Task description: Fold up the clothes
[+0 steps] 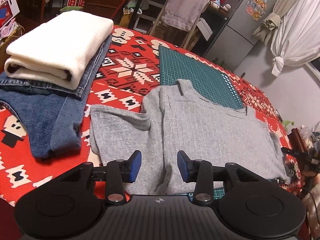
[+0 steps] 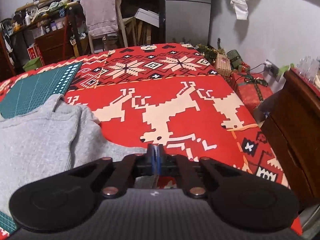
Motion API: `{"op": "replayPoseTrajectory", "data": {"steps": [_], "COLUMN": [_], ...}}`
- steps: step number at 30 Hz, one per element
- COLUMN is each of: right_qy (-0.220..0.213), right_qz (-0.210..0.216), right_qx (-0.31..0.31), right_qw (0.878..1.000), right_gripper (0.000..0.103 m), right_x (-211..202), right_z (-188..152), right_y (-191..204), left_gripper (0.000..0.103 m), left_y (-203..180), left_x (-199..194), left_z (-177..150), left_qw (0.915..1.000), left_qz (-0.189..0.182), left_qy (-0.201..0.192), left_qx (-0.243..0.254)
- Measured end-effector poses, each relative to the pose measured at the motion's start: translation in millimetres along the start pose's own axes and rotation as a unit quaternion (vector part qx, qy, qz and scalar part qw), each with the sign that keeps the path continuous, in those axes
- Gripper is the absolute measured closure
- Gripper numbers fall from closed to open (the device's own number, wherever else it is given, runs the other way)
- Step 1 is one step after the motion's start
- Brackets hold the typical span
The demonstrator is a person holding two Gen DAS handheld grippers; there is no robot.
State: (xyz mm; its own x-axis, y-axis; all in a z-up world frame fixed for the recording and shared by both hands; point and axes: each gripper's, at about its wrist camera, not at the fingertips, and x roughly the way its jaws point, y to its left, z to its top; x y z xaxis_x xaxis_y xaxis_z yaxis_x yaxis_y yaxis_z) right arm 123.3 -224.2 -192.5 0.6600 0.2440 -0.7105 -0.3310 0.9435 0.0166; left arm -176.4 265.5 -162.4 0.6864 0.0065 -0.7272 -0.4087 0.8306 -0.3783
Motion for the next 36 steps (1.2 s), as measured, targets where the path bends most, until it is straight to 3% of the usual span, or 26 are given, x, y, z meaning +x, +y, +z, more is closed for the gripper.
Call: {"op": "replayPoseTrajectory", "data": {"steps": [5,10,17,19,24,31,36], "right_qy": [-0.019,0.001,0.017,0.017,0.002,0.052,0.075], "right_qz": [-0.042,-0.069,-0.1,-0.104,-0.08,-0.001,0.025], "right_qx": [0.038,0.061,0.032,0.03,0.07,0.075,0.081], "right_qw": [0.998,0.996,0.994,0.994,0.994,0.996,0.994], "right_gripper": [0.101,0.102,0.1,0.09,0.088,0.088,0.088], "right_x": [-17.6,-14.2,-8.5,-11.0,-39.9,-83.3,-81.1], "right_z": [-0.2,-2.5,-3.3,-3.1,-4.5,-33.2,-47.7], "right_y": [-16.6,-31.5,-24.5,-22.6,-34.7,-20.1,2.2], "left_gripper": [0.068,0.068,0.068,0.068,0.068,0.068,0.068], "left_y": [0.8,1.0,-0.5,-0.5,-0.3,-0.8,-0.7], "left_x": [0.4,0.3,-1.3,-1.2,-0.1,0.4,0.1], "left_z": [0.6,0.2,0.6,1.5,3.7,7.6,7.7], "left_qw": [1.0,1.0,0.9999,0.9999,1.0,0.9998,0.9997], "left_qz": [0.004,0.005,0.006,0.003,-0.004,-0.018,-0.026], "left_qy": [0.003,0.004,0.004,0.002,0.0,-0.001,-0.002], "left_qx": [0.005,0.007,0.012,0.012,0.009,0.002,0.001]}}
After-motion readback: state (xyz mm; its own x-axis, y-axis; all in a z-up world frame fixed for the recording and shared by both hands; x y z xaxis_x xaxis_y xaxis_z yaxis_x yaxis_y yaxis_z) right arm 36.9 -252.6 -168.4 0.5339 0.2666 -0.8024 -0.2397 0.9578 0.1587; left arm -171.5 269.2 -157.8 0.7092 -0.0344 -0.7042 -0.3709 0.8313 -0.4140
